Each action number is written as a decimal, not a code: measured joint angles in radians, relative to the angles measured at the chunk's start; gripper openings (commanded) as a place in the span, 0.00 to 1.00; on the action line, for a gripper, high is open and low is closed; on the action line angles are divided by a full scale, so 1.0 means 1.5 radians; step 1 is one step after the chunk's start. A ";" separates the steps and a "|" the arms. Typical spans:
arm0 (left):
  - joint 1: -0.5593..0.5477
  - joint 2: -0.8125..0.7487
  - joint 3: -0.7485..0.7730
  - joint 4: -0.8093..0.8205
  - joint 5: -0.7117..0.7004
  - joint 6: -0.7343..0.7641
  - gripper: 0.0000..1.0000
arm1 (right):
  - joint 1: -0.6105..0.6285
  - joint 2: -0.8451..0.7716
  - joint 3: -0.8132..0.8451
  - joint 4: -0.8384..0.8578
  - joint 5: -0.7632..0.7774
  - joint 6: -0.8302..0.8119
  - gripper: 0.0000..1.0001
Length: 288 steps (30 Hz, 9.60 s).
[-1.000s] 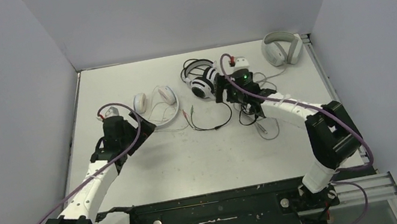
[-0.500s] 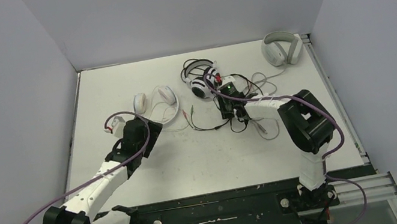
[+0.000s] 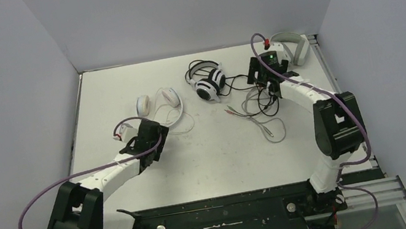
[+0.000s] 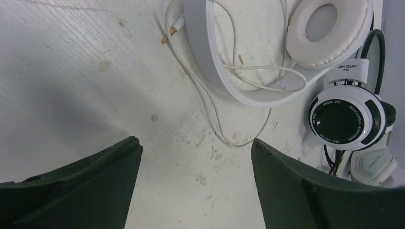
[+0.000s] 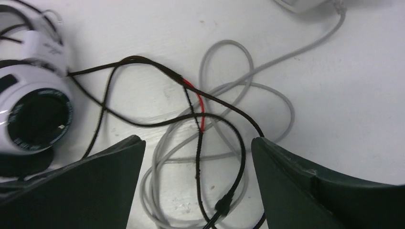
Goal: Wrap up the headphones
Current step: Move the headphones to the center of the board, then pick up the headphones from the center of the board, then wrap the headphones cable around the headphones.
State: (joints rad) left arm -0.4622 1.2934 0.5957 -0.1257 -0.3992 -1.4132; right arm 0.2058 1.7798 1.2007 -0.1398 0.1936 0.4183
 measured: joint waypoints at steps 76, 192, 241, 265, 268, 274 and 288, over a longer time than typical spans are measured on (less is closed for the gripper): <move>-0.174 0.275 0.367 -0.275 0.312 0.801 0.52 | 0.212 -0.490 -0.364 0.016 -0.242 -0.028 1.00; -0.288 0.084 0.964 -0.760 0.296 0.754 0.00 | 0.255 -0.497 -0.576 0.559 -0.534 -0.058 0.94; -0.072 0.069 0.598 -0.596 -0.001 0.744 0.00 | 0.080 -0.733 -0.385 0.212 -0.402 -0.101 0.00; -0.237 0.104 0.506 -0.482 -0.014 0.768 0.00 | 0.342 -0.401 -0.052 0.056 -0.161 -0.086 0.00; -0.238 0.097 0.455 -0.451 -0.004 0.754 0.00 | 0.293 -0.371 0.025 0.016 -0.121 -0.072 0.00; -0.266 0.082 0.363 -0.390 0.007 0.731 0.00 | 0.238 -0.292 0.187 -0.071 -0.071 -0.063 0.00; -0.260 0.148 0.435 -0.381 -0.026 0.652 0.00 | 0.293 -0.290 0.170 -0.182 -0.124 -0.058 0.00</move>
State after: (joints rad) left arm -0.8524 1.5150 1.2488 -0.6971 -0.4385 -0.4358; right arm 0.6456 1.3449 1.4551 -0.4129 0.0071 0.3317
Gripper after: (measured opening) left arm 0.098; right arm 0.046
